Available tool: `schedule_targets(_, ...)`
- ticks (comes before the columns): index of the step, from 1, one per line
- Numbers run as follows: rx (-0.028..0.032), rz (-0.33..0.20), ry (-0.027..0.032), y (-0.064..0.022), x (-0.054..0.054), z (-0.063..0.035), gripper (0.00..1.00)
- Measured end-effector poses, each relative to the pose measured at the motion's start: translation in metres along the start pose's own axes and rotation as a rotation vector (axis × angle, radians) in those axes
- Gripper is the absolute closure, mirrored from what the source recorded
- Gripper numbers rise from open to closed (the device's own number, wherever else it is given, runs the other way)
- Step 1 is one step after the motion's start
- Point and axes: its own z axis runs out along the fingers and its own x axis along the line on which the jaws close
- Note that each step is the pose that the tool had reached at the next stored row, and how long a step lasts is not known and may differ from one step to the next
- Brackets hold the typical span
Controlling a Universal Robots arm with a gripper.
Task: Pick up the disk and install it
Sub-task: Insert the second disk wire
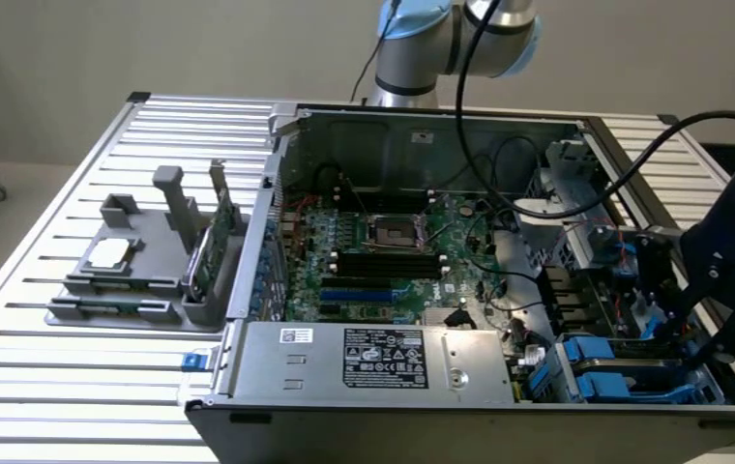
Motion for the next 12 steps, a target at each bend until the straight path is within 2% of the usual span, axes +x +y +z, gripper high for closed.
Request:
schedule_targets(4, -0.0026, 0.014, 0.0049, -0.0009, -0.0013, 0.0011, 0.67)
schedule_targets(8, -0.0028, 0.033, 0.0068, -0.0012, -0.0018, 0.0011, 0.67)
schedule_targets(12, -0.0079, 0.065, 0.0169, -0.0013, -0.0019, 0.0011, 0.67)
